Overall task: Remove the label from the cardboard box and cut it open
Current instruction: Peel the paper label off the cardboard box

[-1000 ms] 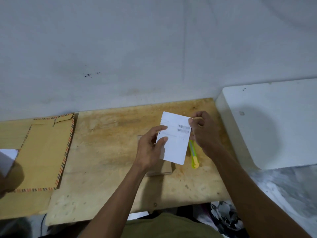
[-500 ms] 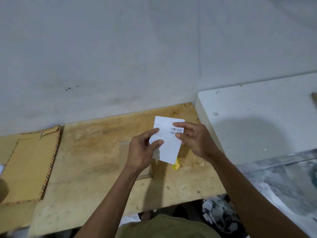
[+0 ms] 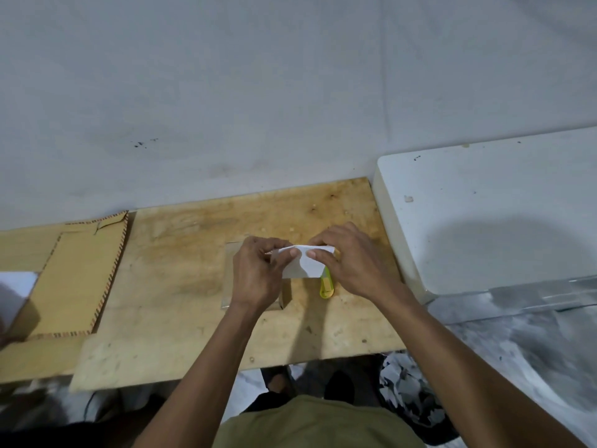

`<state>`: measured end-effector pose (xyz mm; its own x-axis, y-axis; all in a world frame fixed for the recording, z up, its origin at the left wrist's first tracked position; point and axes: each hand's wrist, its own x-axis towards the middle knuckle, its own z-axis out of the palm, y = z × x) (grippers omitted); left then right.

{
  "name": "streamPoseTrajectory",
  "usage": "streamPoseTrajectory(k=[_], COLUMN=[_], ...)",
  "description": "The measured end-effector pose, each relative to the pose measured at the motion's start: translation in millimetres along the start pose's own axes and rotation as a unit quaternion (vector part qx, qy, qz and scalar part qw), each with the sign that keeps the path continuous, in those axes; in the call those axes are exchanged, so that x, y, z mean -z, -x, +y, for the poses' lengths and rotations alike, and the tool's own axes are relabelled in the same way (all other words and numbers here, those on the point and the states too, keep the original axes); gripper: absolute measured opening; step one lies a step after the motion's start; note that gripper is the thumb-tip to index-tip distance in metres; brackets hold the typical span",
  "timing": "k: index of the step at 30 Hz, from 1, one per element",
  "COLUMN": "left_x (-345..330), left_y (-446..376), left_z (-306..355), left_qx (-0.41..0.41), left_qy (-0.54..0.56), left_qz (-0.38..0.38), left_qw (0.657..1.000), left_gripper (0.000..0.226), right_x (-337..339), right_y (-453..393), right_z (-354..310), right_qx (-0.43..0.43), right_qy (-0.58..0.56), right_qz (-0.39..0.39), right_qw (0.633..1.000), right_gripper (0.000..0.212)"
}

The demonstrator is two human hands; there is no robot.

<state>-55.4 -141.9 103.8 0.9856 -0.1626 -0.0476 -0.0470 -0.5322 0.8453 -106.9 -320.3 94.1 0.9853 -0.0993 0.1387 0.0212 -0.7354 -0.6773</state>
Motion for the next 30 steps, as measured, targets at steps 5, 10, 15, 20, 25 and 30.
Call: streamPoseTrajectory(k=[5, 10, 15, 20, 25, 30], left_x=[3.6, 2.2, 0.5, 7.3, 18.6, 88.8], left_y=[4.2, -2.0, -21.7, -40.6, -49.7, -110.0], left_z=[5.4, 23.2, 40.9, 53.6, 50.8, -10.4], left_qx=[-0.030, -0.104, -0.147, -0.179, -0.122, 0.015], left_qy=[-0.035, -0.071, -0.068, -0.009, 0.126, 0.237], left_qz=[-0.004, -0.022, -0.058, -0.103, -0.156, -0.042], left_qw=[0.999, 0.992, 0.985, 0.978, 0.972, 0.970], left_gripper=[0.010, 0.003, 0.008, 0.011, 0.010, 0.015], right_x=[6.0, 19.9, 36.4, 40.1, 17.6, 53.9], right_y=[1.4, -4.3, -8.3, -3.1, -6.6, 33.3], right_z=[-2.1, -9.5, -11.7, -20.2, -56.6, -40.8], right_qx=[0.016, 0.017, -0.029, -0.074, -0.182, -0.301], right_qy=[-0.012, 0.021, 0.019, -0.143, -0.259, -0.348], right_qz=[-0.011, 0.034, 0.049, 0.151, 0.227, 0.425], right_qw=[1.000, 0.999, 0.998, 0.975, 0.921, 0.780], right_gripper=[0.020, 0.017, 0.014, 0.008, 0.008, 0.008])
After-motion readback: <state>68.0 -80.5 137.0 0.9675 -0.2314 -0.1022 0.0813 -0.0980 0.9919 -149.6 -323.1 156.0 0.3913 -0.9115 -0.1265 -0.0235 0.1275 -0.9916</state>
